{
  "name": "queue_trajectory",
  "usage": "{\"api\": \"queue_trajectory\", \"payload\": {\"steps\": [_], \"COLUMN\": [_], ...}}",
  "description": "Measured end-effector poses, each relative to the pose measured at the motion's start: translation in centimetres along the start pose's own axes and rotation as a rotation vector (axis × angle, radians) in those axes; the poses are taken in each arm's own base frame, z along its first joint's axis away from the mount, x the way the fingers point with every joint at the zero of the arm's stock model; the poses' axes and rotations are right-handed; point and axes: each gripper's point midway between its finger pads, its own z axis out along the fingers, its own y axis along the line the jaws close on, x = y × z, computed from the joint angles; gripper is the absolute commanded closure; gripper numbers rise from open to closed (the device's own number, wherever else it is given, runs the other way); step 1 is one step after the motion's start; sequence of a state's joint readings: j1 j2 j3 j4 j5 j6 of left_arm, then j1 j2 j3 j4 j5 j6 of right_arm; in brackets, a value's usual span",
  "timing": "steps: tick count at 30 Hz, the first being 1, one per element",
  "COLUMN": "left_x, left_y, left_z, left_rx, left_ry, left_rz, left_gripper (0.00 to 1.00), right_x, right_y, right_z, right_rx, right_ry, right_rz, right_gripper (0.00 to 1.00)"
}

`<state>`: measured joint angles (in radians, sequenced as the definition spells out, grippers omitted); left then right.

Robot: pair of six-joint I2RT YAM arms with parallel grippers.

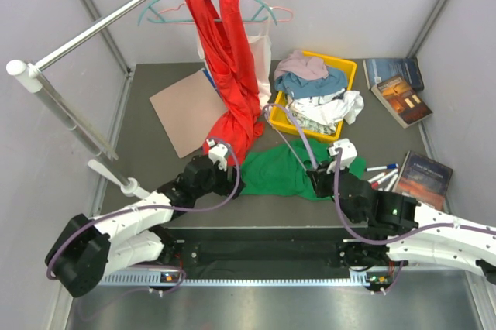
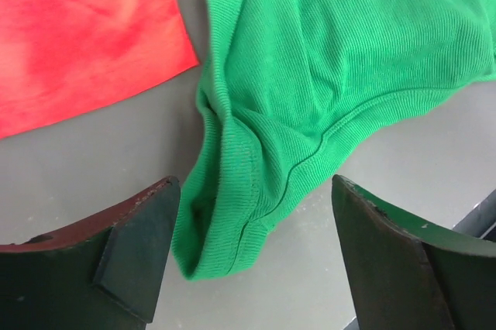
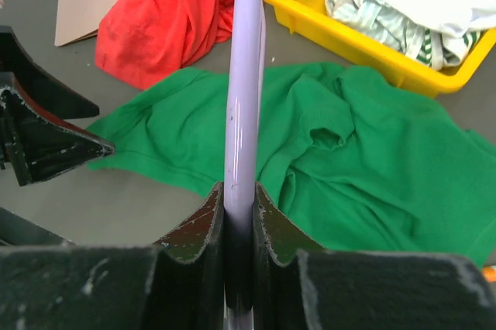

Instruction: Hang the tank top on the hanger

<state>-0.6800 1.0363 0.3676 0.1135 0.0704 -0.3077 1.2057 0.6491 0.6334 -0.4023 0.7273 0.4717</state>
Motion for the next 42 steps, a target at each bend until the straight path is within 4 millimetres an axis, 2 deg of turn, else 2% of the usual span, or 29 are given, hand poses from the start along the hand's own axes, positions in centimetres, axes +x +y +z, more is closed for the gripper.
{"api": "queue_trajectory", "payload": {"steps": [8,10,13,19,22,27,32,34,38,42], "left_x": [1.1,1.2,1.2,1.0,-0.2,-5.4,-10.8,-12.2,-13.6,-13.7], "left_y": [-0.5,-0.6,-0.8,-1.0,-1.4,-3.1,-3.7,-3.1,-1.0,2.0], "left_z": [0.8,0.9,1.1,1.7,1.9,2.0,2.5,3.1,4.6,5.8], "left_rx": [0.039,0.047,0.055,0.062,0.068,0.097,0.114,0.103,0.065,0.023], "left_ry": [0.060,0.061,0.065,0.075,0.055,-0.047,-0.133,-0.146,-0.142,-0.126], "left_rz": [0.019,0.019,0.016,0.009,-0.002,-0.029,-0.101,-0.141,-0.222,-0.316], "left_gripper": [0.48,0.65,0.97,1.00,1.00,1.00,1.00,1.00,1.00,1.00], "right_x": [0.4,0.5,0.7,0.8,0.4,-1.2,-5.2,-6.7,-9.0,-8.7], "right_y": [-0.2,-0.3,-0.4,-0.5,-0.7,-0.9,-1.0,-1.2,-1.6,-2.0], "right_z": [-0.4,-0.4,-0.5,-0.5,-0.9,-2.0,-4.5,-5.5,-7.6,-8.3], "right_rx": [-0.003,0.000,0.002,0.005,0.004,-0.014,-0.076,-0.104,-0.155,-0.165], "right_ry": [0.003,0.009,0.013,0.018,0.022,0.013,-0.061,-0.095,-0.144,-0.128], "right_rz": [0.070,0.068,0.068,0.054,0.033,0.012,0.035,0.055,0.082,0.063], "right_gripper": [1.00,1.00,1.00,1.00,1.00,1.00,1.00,1.00,1.00,1.00]}}
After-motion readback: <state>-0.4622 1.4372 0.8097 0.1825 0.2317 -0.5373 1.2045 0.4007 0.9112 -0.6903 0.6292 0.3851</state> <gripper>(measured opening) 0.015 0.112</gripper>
